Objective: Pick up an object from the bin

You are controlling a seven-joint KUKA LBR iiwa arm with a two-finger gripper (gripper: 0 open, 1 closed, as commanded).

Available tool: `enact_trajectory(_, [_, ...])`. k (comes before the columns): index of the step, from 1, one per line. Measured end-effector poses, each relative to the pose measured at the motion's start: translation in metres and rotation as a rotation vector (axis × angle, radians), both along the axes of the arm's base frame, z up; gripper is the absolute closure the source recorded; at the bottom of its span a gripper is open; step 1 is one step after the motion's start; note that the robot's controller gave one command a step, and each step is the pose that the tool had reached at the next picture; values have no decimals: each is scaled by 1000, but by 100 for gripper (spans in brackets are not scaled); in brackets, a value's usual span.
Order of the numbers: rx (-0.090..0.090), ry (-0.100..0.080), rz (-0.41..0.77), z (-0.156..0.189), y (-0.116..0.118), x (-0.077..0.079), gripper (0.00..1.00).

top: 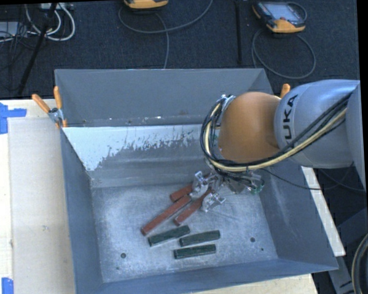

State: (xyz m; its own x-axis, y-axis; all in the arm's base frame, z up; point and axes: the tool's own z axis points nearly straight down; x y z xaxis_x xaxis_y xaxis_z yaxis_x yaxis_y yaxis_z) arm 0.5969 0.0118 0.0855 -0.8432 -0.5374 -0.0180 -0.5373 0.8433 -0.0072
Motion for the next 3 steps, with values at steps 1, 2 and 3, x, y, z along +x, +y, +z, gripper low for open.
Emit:
enact_trajectory(1, [0,0,0,0,0,0,100])
enact_trajectory(2, [-1,8,0,2,0,-2,100])
enact_trajectory(3, [-2,26,-1,16,0,-5,100])
